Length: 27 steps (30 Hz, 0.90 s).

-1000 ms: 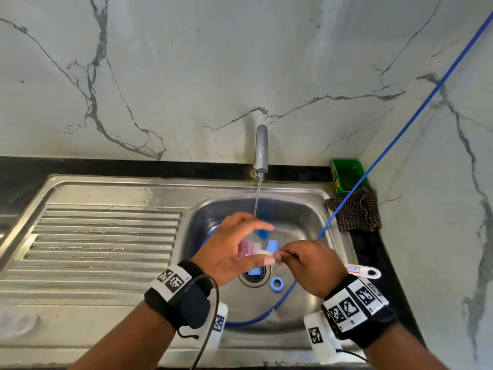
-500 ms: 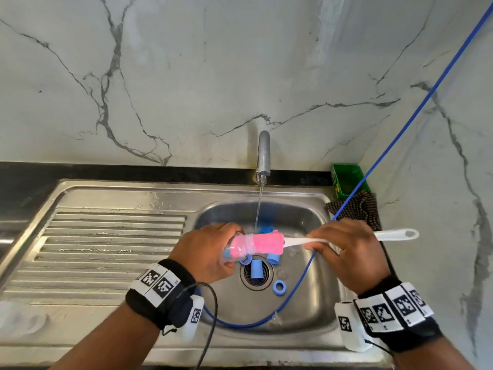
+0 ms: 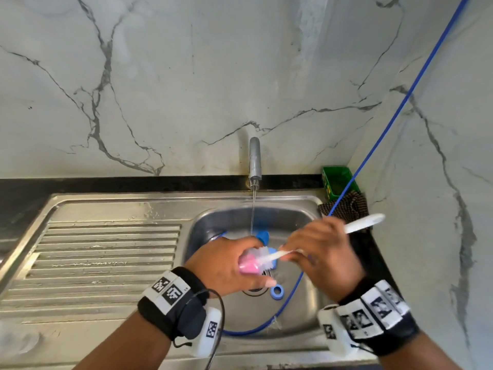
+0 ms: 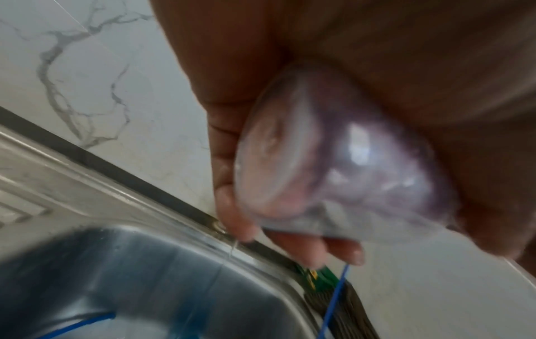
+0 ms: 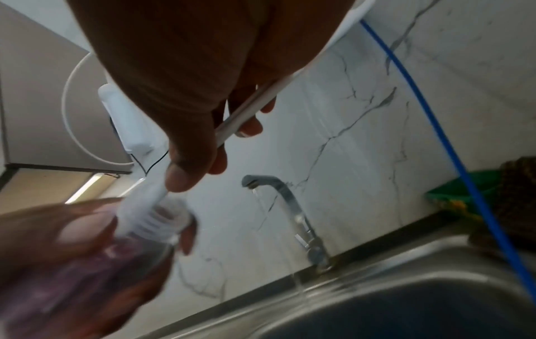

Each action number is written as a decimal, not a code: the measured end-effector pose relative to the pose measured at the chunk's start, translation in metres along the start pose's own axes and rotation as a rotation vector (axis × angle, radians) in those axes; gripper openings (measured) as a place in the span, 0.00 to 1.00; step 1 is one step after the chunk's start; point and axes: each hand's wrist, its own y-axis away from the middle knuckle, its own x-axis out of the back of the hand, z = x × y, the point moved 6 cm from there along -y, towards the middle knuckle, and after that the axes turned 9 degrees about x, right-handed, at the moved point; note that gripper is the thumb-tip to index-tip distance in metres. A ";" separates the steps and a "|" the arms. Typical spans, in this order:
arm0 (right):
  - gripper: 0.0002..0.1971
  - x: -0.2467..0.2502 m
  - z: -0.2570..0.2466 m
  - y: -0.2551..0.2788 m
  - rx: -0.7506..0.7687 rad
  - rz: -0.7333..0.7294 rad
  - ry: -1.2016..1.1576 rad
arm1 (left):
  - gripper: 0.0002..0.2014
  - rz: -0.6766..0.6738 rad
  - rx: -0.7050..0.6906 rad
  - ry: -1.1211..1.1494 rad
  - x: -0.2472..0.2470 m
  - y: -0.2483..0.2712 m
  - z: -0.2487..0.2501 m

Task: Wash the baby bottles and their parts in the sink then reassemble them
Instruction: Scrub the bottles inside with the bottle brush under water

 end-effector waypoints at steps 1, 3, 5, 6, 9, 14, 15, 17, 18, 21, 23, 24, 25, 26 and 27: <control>0.03 -0.007 -0.007 -0.001 0.037 -0.019 -0.015 | 0.31 -0.013 -0.012 0.000 -0.001 -0.001 0.003; 0.04 -0.001 0.006 0.000 0.018 -0.029 -0.038 | 0.28 0.005 0.004 0.073 0.007 -0.002 -0.006; 0.12 0.019 0.032 0.005 -0.070 0.033 -0.025 | 0.28 0.038 0.002 0.107 0.016 -0.002 -0.021; 0.13 0.026 0.039 0.006 -0.094 0.062 -0.014 | 0.28 0.052 -0.005 0.111 0.017 -0.002 -0.025; 0.09 0.013 0.019 -0.009 -0.012 0.008 -0.028 | 0.28 0.041 -0.035 0.111 0.010 -0.004 -0.008; 0.14 0.007 0.029 -0.005 -0.024 -0.047 -0.060 | 0.25 0.031 -0.003 0.158 0.012 -0.009 -0.020; 0.17 0.016 0.041 0.000 -0.079 -0.023 -0.063 | 0.26 0.038 -0.002 0.145 0.016 -0.010 -0.027; 0.16 0.018 0.047 0.002 -0.123 -0.049 -0.083 | 0.26 0.043 -0.014 0.121 0.017 -0.010 -0.028; 0.14 0.010 0.039 -0.001 -0.097 -0.096 -0.086 | 0.26 0.031 -0.022 0.107 0.014 -0.011 -0.020; 0.07 -0.026 0.008 -0.011 0.016 -0.192 -0.124 | 0.24 0.006 -0.058 0.102 -0.002 -0.021 -0.001; 0.09 -0.036 0.006 -0.012 -0.039 -0.231 -0.192 | 0.24 0.022 -0.052 0.130 -0.006 -0.027 -0.003; 0.15 -0.039 0.007 -0.009 -0.069 -0.259 -0.230 | 0.23 0.018 -0.051 0.141 -0.008 -0.028 -0.006; 0.20 -0.042 0.007 -0.004 -0.073 -0.295 -0.248 | 0.22 -0.004 -0.062 0.143 -0.010 -0.028 -0.009; 0.23 -0.045 0.004 0.002 -0.054 -0.323 -0.239 | 0.20 -0.033 -0.072 0.140 -0.013 -0.029 -0.012; 0.24 -0.048 -0.001 0.005 -0.028 -0.338 -0.215 | 0.18 -0.054 -0.071 0.135 -0.015 -0.029 -0.014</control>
